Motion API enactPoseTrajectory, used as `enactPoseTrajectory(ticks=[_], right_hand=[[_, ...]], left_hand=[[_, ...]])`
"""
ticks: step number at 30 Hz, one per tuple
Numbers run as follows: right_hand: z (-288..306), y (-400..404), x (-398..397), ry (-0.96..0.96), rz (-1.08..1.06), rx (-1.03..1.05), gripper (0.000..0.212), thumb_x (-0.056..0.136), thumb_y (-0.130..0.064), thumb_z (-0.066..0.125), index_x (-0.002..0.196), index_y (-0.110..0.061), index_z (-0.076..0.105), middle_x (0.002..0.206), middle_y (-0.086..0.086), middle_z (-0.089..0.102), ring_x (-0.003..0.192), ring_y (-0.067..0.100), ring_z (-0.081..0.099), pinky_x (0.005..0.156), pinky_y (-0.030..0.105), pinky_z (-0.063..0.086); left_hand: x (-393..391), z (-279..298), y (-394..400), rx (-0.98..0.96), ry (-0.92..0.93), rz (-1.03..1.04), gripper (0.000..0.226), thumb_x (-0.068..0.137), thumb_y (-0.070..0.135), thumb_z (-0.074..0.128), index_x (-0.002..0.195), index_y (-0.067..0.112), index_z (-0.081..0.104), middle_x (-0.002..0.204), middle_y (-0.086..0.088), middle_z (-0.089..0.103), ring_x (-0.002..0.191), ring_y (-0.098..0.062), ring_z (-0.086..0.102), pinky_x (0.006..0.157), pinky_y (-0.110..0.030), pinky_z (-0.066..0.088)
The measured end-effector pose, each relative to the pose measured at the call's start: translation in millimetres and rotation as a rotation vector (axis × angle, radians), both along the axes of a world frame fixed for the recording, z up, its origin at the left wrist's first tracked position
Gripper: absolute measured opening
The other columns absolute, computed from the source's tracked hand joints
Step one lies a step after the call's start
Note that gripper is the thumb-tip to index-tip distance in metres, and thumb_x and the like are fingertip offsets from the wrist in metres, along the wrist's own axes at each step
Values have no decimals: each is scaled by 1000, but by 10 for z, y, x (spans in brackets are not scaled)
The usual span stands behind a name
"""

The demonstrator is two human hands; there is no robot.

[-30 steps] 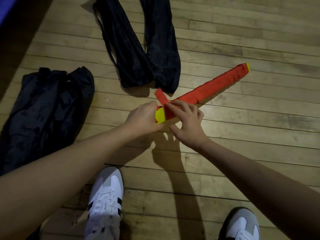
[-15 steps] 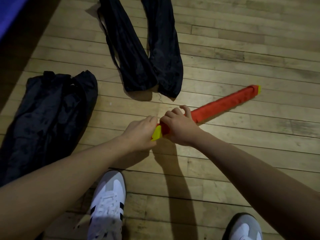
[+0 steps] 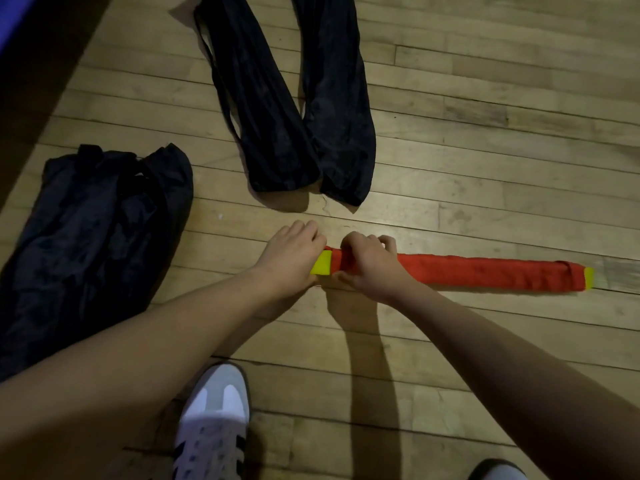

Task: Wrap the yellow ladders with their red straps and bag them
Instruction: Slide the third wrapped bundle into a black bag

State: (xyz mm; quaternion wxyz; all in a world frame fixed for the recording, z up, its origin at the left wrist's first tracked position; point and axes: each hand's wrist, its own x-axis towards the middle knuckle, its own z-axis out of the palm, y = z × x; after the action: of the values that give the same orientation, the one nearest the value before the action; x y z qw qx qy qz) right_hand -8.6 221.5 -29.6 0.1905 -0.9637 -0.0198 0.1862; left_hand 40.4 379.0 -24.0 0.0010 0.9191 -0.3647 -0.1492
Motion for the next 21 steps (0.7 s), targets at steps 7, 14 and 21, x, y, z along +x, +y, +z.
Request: enactPoseTrajectory(ticks=[7,14,21], right_hand=[[-131,-86,173,-16,27,-139,49,90,-50,52,128,-19,48,127,7,43,120,27,38,105,40,23],[33,-25,247,-27,20,-150,44,94,-44,48,128,-16,49,127,5,46,119,25,40,104,39,24],[377,384,431,-39,54,-86,33,95,-27,50,125,-16,53,121,4,56,110,24,52,87,34,39]], left_hand=[[187,-127,-101,-42,72,88,55,83,36,68,130,19,45,124,-2,50,114,-22,47,95,-33,38],[173,-54,19,-64,118,222,65,82,28,70,137,15,38,133,-5,44,122,-24,41,102,-34,34],[138,332,348,-131,167,410,35,93,32,55,123,14,51,120,-3,56,107,-24,55,89,-38,46]])
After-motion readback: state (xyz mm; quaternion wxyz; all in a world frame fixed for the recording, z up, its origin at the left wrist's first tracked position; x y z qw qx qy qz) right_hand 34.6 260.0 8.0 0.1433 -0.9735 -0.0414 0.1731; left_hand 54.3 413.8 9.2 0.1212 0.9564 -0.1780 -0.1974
